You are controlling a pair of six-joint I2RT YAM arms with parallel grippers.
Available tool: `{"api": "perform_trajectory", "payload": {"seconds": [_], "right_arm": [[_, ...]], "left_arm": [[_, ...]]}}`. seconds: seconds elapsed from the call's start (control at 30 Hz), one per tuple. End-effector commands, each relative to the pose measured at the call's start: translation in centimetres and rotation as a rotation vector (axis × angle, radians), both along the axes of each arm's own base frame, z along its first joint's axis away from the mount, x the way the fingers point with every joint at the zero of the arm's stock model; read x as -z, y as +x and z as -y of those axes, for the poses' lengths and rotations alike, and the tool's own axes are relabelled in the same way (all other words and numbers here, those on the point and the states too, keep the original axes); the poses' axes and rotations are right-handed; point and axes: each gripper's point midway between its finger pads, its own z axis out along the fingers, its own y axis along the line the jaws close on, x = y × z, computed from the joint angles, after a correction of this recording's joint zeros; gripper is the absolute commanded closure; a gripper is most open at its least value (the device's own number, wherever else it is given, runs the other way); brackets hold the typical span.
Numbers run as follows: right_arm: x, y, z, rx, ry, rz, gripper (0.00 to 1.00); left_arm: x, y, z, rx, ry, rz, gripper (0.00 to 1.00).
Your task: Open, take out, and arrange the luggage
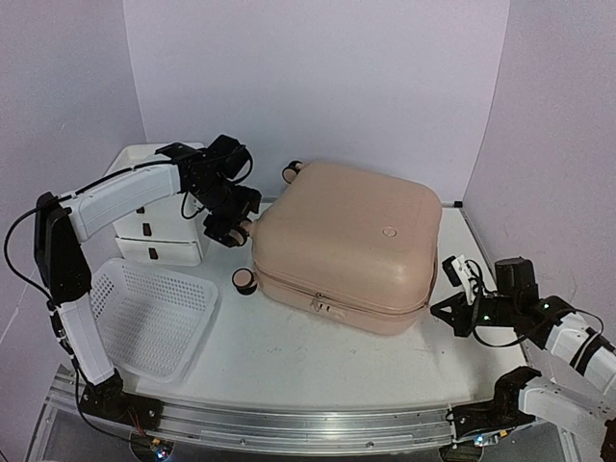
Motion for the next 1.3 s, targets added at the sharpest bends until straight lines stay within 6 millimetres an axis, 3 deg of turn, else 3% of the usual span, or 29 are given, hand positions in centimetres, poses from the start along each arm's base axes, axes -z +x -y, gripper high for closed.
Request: {"api": "perform_trajectory", "payload": {"seconds": [0.0, 0.2, 0.27, 0.5, 0.7, 0.87, 1.07, 1.27], "right_arm": [[-4.4, 1.5, -0.5, -0.008, 0.033, 0.141, 1.00], [-3.8, 2.1, 0.2, 0.028, -0.013, 0.138, 1.00], [-3.3, 2.3, 0.7, 0.050, -0.042, 0.132, 1.00], [-1.5, 3.7, 2.8, 0.137, -0.172, 0.130, 1.00], [-0.6, 5.8, 2.1, 0.106, -0.202, 0.154, 1.00], [0.1, 8.2, 2.7, 0.134, -0.230, 0.183, 1.00], [-0.9, 11.2, 6.0, 0.229, -0.112, 0.200, 1.00], [-1.9, 13.7, 7.5, 0.227, -0.183, 0.274, 1.00]], "left_arm": [[-1.3, 0.3, 1.3, -0.064, -0.062, -0.033, 0.18], [1.1, 0.5, 1.0, -0.081, -0.005, -0.077, 0.32], [1.6, 0.7, 0.7, -0.068, 0.029, -0.073, 0.41], [3.3, 1.4, 0.0, 0.069, 0.173, -0.026, 0.59], [3.3, 2.0, -0.5, 0.229, 0.292, 0.047, 0.62], [2.9, 3.2, 0.8, 0.476, 0.347, 0.153, 0.64], [3.5, 3.7, 0.7, 0.638, 0.374, 0.243, 0.67], [3.1, 4.8, -0.3, 0.701, 0.426, 0.299, 0.67]]}}
